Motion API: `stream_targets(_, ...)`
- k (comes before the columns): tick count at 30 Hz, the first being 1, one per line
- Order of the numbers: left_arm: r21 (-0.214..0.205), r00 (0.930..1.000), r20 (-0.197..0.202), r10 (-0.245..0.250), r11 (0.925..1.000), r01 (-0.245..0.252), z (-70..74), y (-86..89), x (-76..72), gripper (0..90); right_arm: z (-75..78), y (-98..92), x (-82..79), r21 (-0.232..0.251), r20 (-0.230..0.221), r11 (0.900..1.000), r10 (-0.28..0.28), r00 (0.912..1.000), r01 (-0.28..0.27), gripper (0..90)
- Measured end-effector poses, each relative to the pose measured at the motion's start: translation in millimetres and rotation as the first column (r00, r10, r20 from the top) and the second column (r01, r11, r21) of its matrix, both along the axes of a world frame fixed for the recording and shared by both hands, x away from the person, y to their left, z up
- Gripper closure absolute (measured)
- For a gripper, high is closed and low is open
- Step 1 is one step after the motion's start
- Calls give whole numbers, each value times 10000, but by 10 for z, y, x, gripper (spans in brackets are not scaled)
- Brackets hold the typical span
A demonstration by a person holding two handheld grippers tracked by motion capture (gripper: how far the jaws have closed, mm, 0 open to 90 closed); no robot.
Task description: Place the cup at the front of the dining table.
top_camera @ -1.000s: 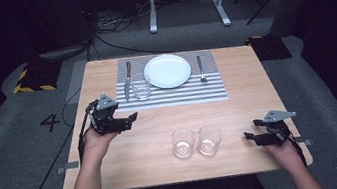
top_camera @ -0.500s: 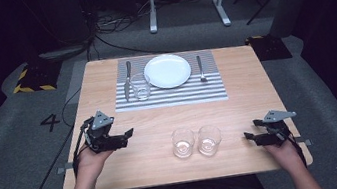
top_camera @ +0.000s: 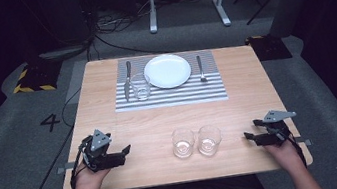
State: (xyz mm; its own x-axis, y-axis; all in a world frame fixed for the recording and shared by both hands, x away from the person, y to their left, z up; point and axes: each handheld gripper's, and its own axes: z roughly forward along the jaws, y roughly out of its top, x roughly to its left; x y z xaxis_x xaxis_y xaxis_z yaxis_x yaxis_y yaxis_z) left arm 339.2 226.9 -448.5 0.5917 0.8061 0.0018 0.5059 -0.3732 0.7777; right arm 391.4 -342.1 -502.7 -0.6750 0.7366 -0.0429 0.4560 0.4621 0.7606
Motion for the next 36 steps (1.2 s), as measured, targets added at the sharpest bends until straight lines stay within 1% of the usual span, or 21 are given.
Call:
stream_targets(2,104,9997,-237,64,9999,-61,-51,12,6,175,0,1,-1,4,4,10000,5,10000,-5,297)
stream_targets(3,115,9985,-542,58,9999,-52,-94,15,15,174,0,1,-1,-3,7,10000,0,10000,0,297)
stream_targets(4,189,9975,-704,63,9998,-50,-121,16,22,171,0,1,-1,3,0,10000,-3,10000,3,297)
stream_targets(6,525,9959,-899,124,9986,-77,-170,6,44,168,0,0,1,5,-4,10000,-1,10000,1,297)
stream_targets(8,622,9935,-1135,74,9981,-3,-213,-4,70,167,1,-2,1,2,-24,10000,6,10000,-6,297)
stream_targets(9,692,9904,-1384,32,9976,65,-241,-12,84,165,1,-1,1,3,-29,10000,2,10000,-2,297)
stream_targets(10,800,9880,-1546,-32,9967,157,-265,-16,100,162,1,-2,1,2,-27,10000,2,10000,-2,297)
stream_targets(11,1043,9828,-1847,-16,9943,212,-298,-27,118,160,1,-2,1,3,-26,10000,2,10000,-2,297)
stream_targets(13,1320,9787,-2051,92,9911,183,-337,-45,133,158,1,-1,1,3,-19,10000,1,10000,-1,297)
stream_targets(14,1352,9788,-2042,123,9907,157,-353,-55,140,158,1,-1,1,1,-25,10000,3,10000,-3,297)
stream_targets(15,1516,9771,-2124,161,9883,166,-368,-70,146,158,1,-2,1,3,-28,10000,4,10000,-3,297)
stream_targets(16,1618,9769,-2129,190,9867,161,-390,-93,150,157,1,-2,1,2,-26,10000,5,10000,-5,297)
stream_targets(18,1433,9745,-2246,23,9892,307,-425,-121,159,146,0,0,1,7,-9,10000,0,10000,0,297)
stream_targets(19,1453,9754,-2206,-38,9887,367,-429,-125,160,145,1,-1,1,2,-17,10000,3,10000,-3,297)
stream_targets(20,1386,9771,-2127,30,9900,271,-436,-135,156,139,0,-1,1,-1,-7,10000,3,10000,-3,298)
stream_targets(22,1222,9805,-1961,-113,9919,359,-463,-137,162,124,0,0,0,7,-4,10000,-6,10000,6,298)
stream_targets(23,1035,9867,-1622,-96,9943,267,-507,-143,154,102,0,0,1,4,-2,10000,2,10000,-2,297)
stream_targets(24,827,9896,-1428,-173,9961,294,-543,-149,152,53,0,0,0,2,-2,10000,-2,10000,2,297)
stream_targets(25,971,9878,-1541,-204,9946,357,-541,-164,157,20,0,0,0,3,-1,10000,-2,10000,2,298)
stream_targets(26,923,9882,-1509,-259,9949,402,-546,-171,164,4,0,0,0,-1,-1,10000,7,10000,-7,298)
stream_targets(36,930,9880,-1527,-236,9949,382,-545,-173,163,0,0,4,-3,27,-7,10000,-13,10000,13,298)
